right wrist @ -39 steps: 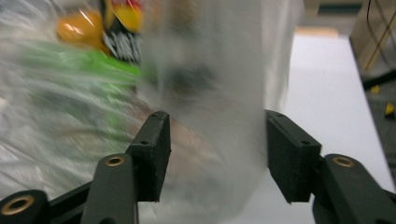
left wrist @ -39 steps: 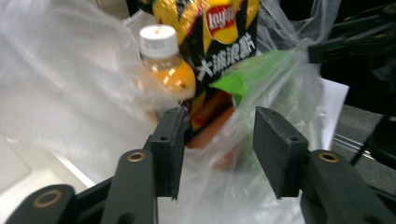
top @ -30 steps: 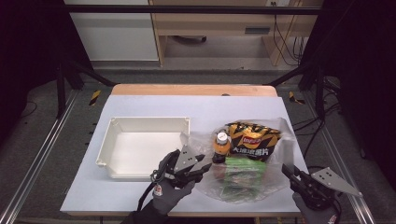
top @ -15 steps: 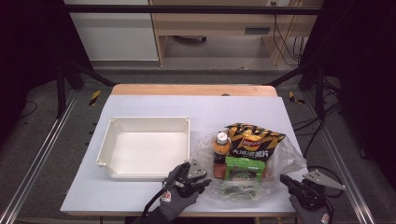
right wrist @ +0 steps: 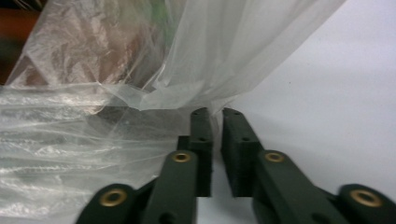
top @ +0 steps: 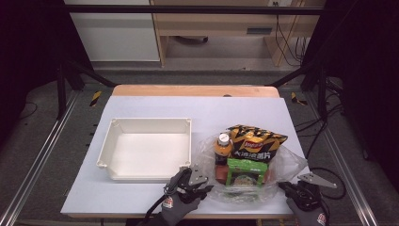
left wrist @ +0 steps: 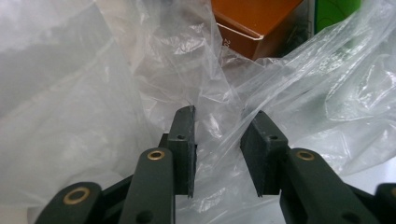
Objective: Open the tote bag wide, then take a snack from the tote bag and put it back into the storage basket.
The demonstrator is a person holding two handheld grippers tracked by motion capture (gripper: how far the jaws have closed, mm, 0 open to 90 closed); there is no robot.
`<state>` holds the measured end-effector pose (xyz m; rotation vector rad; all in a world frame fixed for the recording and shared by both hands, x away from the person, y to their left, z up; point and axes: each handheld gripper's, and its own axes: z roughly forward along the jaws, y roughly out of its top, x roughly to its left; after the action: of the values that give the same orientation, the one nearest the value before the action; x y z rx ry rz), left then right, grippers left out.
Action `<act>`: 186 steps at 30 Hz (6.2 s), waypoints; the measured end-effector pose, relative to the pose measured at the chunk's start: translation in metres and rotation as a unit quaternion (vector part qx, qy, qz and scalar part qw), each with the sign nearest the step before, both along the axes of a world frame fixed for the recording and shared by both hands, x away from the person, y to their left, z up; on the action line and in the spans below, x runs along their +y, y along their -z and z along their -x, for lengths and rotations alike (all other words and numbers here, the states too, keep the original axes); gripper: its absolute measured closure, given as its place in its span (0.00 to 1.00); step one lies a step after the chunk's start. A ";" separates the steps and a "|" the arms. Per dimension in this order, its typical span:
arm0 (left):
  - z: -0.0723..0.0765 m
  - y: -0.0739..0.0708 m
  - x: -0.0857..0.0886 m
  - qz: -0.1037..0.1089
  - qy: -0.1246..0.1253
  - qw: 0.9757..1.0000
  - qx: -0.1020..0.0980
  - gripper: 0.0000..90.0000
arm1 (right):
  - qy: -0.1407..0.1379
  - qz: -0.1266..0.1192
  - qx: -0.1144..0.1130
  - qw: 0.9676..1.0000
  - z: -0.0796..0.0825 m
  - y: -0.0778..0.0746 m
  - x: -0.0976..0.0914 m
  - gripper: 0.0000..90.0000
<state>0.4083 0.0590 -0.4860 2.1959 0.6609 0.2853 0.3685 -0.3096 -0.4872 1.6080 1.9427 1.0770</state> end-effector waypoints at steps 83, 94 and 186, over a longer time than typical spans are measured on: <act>0.014 -0.031 0.017 0.087 0.012 0.996 -0.020 0.58 | -0.085 0.008 0.033 0.996 0.012 -0.003 0.028 1.00; 0.020 -0.068 0.020 0.130 0.027 0.990 -0.053 0.54 | -0.086 0.012 0.033 0.996 0.011 -0.004 0.029 0.99; 0.016 -0.160 -0.020 0.192 0.090 0.973 -0.088 0.83 | -0.088 0.012 0.033 0.995 0.012 -0.003 0.029 0.99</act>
<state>0.3926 0.0387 -0.3257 1.8186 0.3776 0.2331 0.3561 -0.2809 -0.4839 1.4991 2.1662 1.0738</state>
